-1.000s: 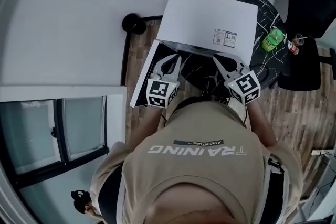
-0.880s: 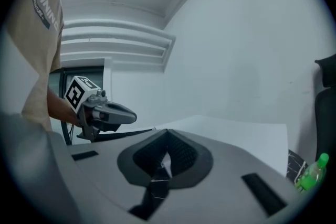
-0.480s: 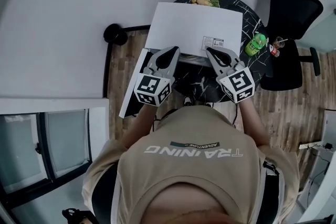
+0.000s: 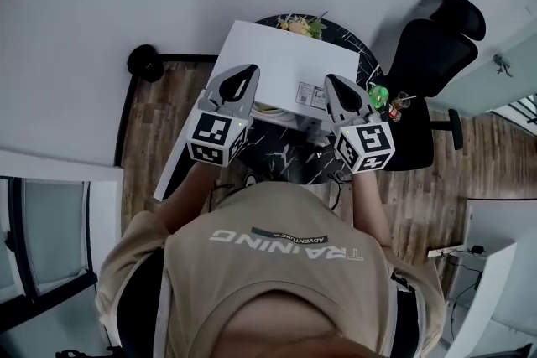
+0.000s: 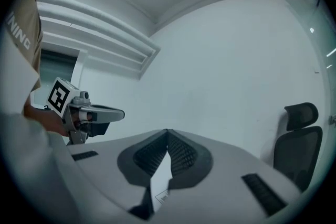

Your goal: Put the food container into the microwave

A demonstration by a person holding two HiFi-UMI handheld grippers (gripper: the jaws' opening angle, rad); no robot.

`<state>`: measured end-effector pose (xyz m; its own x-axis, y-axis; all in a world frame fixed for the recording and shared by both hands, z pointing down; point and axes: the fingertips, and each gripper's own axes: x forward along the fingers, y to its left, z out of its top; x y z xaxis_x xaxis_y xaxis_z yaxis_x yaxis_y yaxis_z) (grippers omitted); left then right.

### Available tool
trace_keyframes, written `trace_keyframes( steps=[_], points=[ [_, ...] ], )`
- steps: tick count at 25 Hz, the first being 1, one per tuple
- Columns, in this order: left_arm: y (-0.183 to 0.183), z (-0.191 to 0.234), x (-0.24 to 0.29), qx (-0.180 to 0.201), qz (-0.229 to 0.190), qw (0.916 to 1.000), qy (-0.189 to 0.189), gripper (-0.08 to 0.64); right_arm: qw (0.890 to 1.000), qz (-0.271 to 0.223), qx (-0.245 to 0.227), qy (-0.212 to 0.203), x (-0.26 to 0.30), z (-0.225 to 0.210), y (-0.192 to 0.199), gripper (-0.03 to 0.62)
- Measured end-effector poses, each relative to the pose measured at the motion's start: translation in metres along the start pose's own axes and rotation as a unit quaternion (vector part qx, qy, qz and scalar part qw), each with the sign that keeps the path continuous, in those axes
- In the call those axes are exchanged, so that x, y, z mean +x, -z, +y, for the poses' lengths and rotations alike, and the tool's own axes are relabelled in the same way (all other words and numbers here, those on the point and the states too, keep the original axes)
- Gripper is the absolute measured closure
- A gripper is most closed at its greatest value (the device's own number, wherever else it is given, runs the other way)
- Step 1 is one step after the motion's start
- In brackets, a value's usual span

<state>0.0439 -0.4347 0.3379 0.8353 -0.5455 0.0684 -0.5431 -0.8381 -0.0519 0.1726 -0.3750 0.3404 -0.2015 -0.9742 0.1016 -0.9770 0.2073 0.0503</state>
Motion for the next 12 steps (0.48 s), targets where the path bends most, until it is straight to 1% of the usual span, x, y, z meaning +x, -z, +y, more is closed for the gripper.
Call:
trace_keyframes(
  steps=[3,7,12],
  points=[
    [0.002,0.005,0.001,0.001,0.001,1.0000,-0.002,0.552,1.000,-0.001,-0.004,0.011,-0.003,-0.001,-0.006,0.583],
    [0.003,0.012,0.003,-0.001,-0.005,0.9999,-0.012,0.552,1.000,0.009,-0.012,0.012,-0.007,0.001,-0.004,0.583],
    [0.003,0.013,0.007,-0.002,-0.003,0.9999,-0.010,0.552,1.000,0.004,-0.015,0.017,-0.005,-0.007,-0.010,0.583]
  ],
)
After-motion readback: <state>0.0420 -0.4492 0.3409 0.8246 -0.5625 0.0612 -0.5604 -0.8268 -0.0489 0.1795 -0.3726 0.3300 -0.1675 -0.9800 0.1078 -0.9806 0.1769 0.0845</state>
